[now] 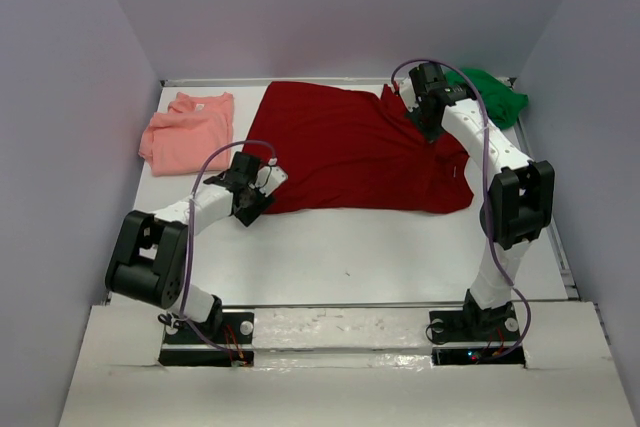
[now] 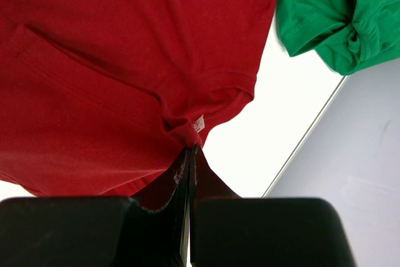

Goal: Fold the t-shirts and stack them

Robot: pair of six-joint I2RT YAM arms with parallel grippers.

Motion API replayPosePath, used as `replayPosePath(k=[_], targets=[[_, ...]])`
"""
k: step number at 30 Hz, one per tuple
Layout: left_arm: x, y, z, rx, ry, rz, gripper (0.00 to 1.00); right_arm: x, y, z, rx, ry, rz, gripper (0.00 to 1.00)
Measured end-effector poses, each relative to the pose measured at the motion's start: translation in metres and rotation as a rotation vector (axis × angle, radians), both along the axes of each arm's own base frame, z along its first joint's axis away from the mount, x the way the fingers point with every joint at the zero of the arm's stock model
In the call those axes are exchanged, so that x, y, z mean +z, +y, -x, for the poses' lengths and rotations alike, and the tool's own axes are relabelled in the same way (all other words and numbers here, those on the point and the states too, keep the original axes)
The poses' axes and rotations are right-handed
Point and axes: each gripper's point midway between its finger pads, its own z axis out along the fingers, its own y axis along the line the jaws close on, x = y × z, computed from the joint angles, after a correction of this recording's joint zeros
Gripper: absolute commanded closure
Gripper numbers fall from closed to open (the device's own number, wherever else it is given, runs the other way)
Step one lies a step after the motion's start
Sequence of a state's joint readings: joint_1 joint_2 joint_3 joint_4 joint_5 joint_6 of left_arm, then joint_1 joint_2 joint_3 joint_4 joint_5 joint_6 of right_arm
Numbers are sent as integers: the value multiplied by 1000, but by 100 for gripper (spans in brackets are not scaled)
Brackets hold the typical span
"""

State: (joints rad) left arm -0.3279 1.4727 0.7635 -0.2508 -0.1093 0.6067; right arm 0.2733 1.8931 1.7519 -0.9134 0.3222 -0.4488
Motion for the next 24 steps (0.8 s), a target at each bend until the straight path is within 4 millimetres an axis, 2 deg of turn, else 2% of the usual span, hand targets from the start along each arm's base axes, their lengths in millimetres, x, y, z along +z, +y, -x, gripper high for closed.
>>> replayPosePath(k=[3, 5, 6, 7, 8, 17, 24], targets=[[-3, 1, 1, -2, 9, -5, 43, 0, 0, 0, 0, -1, 0, 100], [-4, 1, 1, 1, 12, -11, 59, 0, 0, 0, 0, 0, 0, 100], [-5, 2, 1, 0, 13, -15, 80, 0, 0, 0, 0, 0, 0, 100], [-7, 3, 1, 3, 17, -19, 80, 0, 0, 0, 0, 0, 0, 100], [-10, 4, 0, 10, 21, -30, 100, 0, 0, 0, 0, 0, 0, 100], [-13, 11, -9, 25, 1, -87, 100, 0, 0, 0, -1, 0, 0, 100], [-3, 9, -10, 26, 11, -83, 100, 0, 0, 0, -1, 0, 0, 100]])
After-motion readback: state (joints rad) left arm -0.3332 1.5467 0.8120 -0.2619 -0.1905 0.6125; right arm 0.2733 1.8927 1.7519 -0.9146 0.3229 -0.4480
